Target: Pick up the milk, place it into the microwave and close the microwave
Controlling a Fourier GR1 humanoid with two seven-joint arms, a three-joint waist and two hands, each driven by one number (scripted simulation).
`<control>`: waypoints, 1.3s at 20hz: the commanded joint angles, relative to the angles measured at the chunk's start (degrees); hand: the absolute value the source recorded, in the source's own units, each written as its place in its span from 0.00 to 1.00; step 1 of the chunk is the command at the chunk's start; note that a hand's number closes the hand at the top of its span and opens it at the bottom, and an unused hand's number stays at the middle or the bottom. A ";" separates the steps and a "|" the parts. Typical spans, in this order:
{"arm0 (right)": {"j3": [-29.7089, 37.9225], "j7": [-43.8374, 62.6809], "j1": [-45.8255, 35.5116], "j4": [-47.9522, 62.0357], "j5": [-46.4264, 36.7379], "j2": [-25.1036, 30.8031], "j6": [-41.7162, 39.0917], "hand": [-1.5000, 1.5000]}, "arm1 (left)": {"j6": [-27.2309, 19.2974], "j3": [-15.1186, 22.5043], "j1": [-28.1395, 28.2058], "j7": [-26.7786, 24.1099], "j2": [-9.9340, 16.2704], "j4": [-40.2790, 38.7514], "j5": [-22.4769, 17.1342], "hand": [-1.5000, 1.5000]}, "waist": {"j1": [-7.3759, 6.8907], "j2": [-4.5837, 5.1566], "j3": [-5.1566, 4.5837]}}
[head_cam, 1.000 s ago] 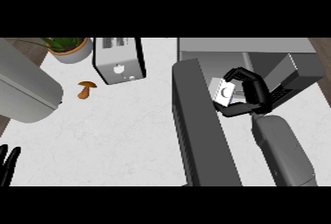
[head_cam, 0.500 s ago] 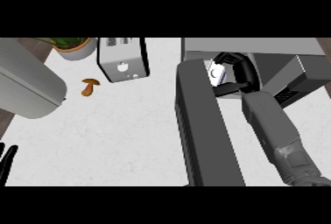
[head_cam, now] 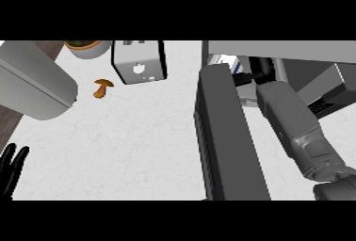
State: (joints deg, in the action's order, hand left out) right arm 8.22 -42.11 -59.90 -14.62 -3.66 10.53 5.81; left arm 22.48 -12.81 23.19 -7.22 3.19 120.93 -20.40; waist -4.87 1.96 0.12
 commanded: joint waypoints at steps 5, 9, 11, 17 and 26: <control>-0.16 0.95 -4.99 5.27 -2.64 1.77 6.85 1.00 | -0.46 2.73 -2.94 -0.23 -1.02 -0.07 2.56 0.00 | -2.19 1.17 0.05; 3.09 1.14 -5.70 5.98 0.02 1.94 8.73 1.00 | -1.30 2.12 -4.64 0.81 -0.41 -0.86 2.59 0.00 | -2.89 1.88 0.14; 4.20 3.09 -5.16 7.27 0.40 2.08 14.95 1.00 | -0.13 1.86 -3.45 0.38 0.32 -0.57 2.72 0.00 | -3.75 1.96 0.08; -0.07 1.60 -6.28 8.09 -5.49 5.38 25.56 0.00 | -0.75 2.43 -6.05 1.14 1.16 -0.78 4.65 0.00 | -4.92 2.70 0.00; -1.19 3.35 -7.79 10.07 -7.63 3.34 34.35 0.00 | -1.04 4.02 -7.76 0.90 0.83 -2.56 7.11 0.00 | -6.53 3.42 0.13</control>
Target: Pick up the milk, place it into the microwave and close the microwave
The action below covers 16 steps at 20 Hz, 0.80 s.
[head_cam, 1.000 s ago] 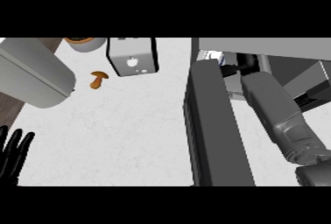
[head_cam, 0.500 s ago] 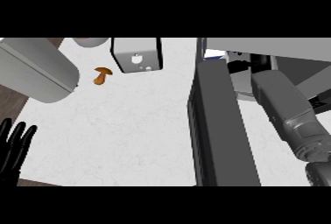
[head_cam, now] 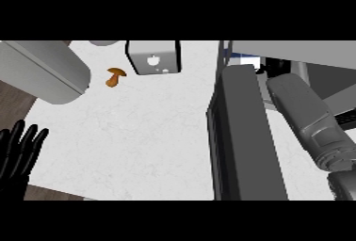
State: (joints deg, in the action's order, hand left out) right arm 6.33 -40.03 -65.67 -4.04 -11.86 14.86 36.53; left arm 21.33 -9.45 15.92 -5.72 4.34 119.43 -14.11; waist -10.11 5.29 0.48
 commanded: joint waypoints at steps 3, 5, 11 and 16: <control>2.14 4.40 -2.91 1.10 2.07 -2.86 -3.10 0.00 | -0.33 1.65 -1.97 0.71 -0.06 -0.39 1.64 0.00 | -1.14 0.07 0.02; 2.56 3.79 -2.68 1.10 2.43 -2.98 -5.86 0.00 | -0.28 2.17 -1.64 0.58 -0.43 -0.56 1.93 0.00 | -1.15 -0.15 0.01; 4.50 3.16 -2.72 0.83 4.11 -3.37 -10.15 0.00 | -0.70 2.90 -3.53 -0.44 -1.06 -2.33 3.20 0.00 | -0.57 -0.06 -0.07; 4.68 3.71 -1.98 1.80 3.92 -2.54 -12.93 0.00 | -0.74 5.01 -2.39 -0.22 -1.64 -1.88 5.46 0.00 | -0.16 -0.60 -0.11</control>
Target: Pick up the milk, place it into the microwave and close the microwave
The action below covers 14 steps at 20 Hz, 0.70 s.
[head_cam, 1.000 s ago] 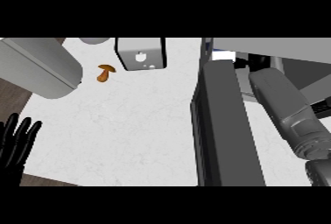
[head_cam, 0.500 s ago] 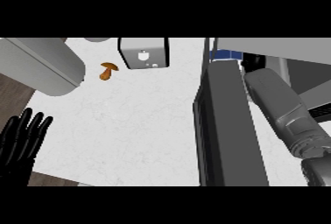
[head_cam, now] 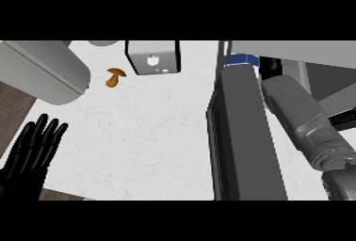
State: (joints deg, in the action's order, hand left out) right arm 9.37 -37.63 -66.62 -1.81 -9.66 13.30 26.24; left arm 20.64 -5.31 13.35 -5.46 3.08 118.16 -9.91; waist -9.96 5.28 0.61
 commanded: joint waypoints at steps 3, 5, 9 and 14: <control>1.97 -0.63 0.66 -0.95 1.88 -1.71 -1.36 0.00 | -0.67 1.11 -0.63 0.42 -0.41 -0.16 1.70 0.00 | 0.53 -0.89 -0.19; 1.74 -0.54 1.14 -0.61 1.56 -1.29 -1.42 0.00 | -1.60 3.32 -0.31 0.51 -2.06 0.88 3.21 0.00 | 0.30 -0.77 -0.15; 2.47 -1.82 2.33 -1.14 2.15 0.46 -3.26 0.00 | -1.52 4.02 0.63 0.91 -2.16 1.64 3.64 0.00 | 0.71 -1.13 -0.16; 2.24 -2.95 2.73 -1.54 1.89 2.24 -9.06 0.00 | -2.05 4.97 -0.63 0.24 -2.93 0.10 4.79 0.00 | 2.11 -1.42 -0.24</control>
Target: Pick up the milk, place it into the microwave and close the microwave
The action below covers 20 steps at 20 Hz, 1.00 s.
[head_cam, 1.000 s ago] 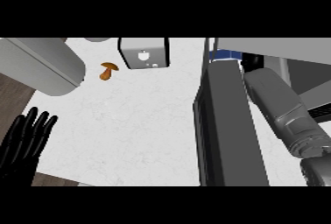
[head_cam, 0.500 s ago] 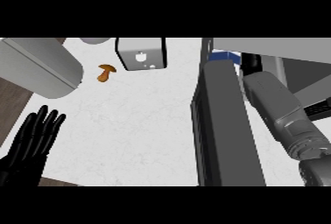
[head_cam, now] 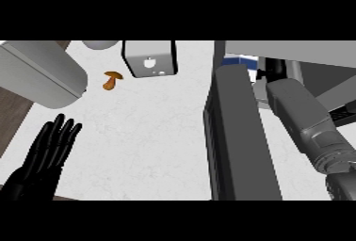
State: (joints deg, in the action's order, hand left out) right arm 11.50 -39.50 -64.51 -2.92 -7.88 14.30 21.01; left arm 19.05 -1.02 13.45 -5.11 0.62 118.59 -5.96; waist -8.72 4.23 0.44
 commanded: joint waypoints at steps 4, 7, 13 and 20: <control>1.31 -2.51 2.33 -0.64 1.29 -0.78 -4.58 0.00 | -1.88 3.49 -0.51 0.09 -0.61 0.08 1.32 0.00 | 1.20 -0.64 -0.05; 1.79 -3.88 3.91 -0.84 1.75 -0.80 -6.36 0.00 | -2.63 4.83 0.99 -0.84 -0.62 0.32 2.71 0.00 | 1.77 -1.20 -0.09; 2.63 -6.90 6.75 -1.47 2.52 -1.82 -8.46 0.00 | -2.77 5.84 -1.55 -0.73 -0.62 -3.30 3.92 0.00 | 3.44 -1.49 -0.15; 3.30 -9.35 9.99 -1.87 3.48 -1.56 -19.90 0.00 | -0.59 5.78 -3.79 -0.63 -0.16 -8.55 2.19 0.00 | 5.78 -2.63 -0.28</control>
State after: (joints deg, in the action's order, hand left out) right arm 14.65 -47.69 -56.21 -4.48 -4.73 12.66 6.67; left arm 17.56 5.38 11.78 -5.53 0.21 113.77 -2.72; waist -4.69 2.35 0.27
